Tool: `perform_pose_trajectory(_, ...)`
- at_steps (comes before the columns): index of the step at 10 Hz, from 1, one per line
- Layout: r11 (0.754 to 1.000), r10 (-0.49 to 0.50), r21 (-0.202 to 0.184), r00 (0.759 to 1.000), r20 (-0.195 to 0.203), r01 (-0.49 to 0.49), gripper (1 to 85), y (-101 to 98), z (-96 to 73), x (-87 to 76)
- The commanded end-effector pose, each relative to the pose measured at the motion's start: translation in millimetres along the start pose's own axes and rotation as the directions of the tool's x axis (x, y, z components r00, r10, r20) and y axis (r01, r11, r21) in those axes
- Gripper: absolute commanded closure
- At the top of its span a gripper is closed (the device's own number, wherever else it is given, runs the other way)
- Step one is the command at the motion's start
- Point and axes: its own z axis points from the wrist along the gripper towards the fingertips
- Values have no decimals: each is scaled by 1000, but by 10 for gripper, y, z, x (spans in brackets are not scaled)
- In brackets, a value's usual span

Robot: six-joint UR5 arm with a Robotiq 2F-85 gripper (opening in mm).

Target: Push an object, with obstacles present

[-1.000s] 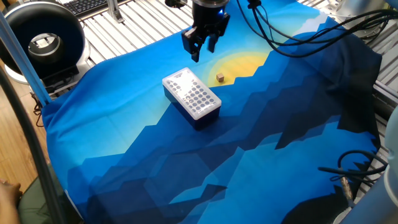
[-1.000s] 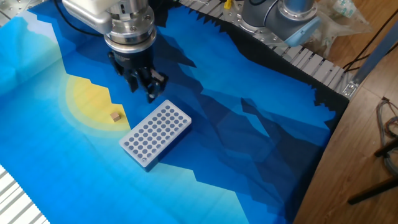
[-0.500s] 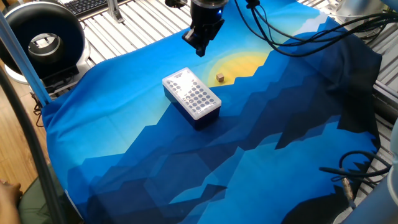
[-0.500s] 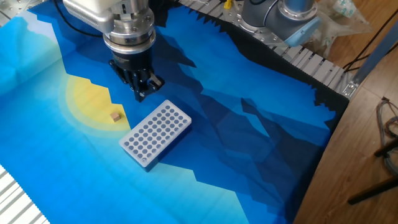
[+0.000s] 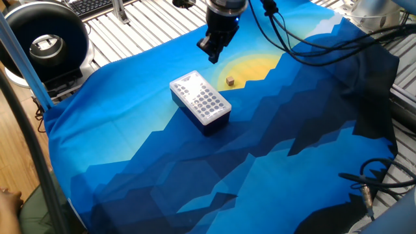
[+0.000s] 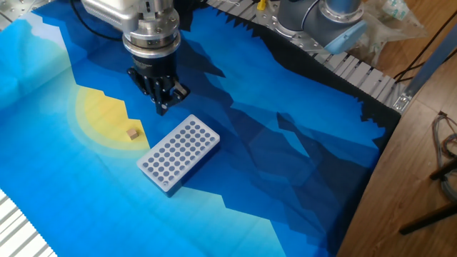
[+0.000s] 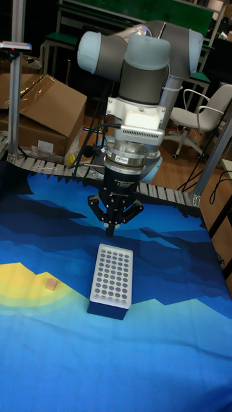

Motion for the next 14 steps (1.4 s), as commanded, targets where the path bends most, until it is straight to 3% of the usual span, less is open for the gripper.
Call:
perform_pose_trajectory(1,1000,-7,-14,1000,25,7,847,-15,43,40)
perform_pose_trajectory(5,1000,-22,8,1000,-8,22,847,-34,-24,28)
perform_pose_trajectory(8,1000,5,7,990,-138,-4,847,-32,-49,367)
perform_pose_trajectory(9,999,54,10,986,-155,-53,847,-18,-55,412)
perform_pose_trajectory(10,994,106,27,983,-149,-103,847,-44,-54,402)
perform_pose_trajectory(12,986,160,51,983,-92,-156,847,-107,-38,265)
perform_pose_trajectory(13,986,122,120,989,-82,-112,847,-300,-51,257)
perform_pose_trajectory(14,991,97,103,992,-84,-89,847,-261,-47,250)
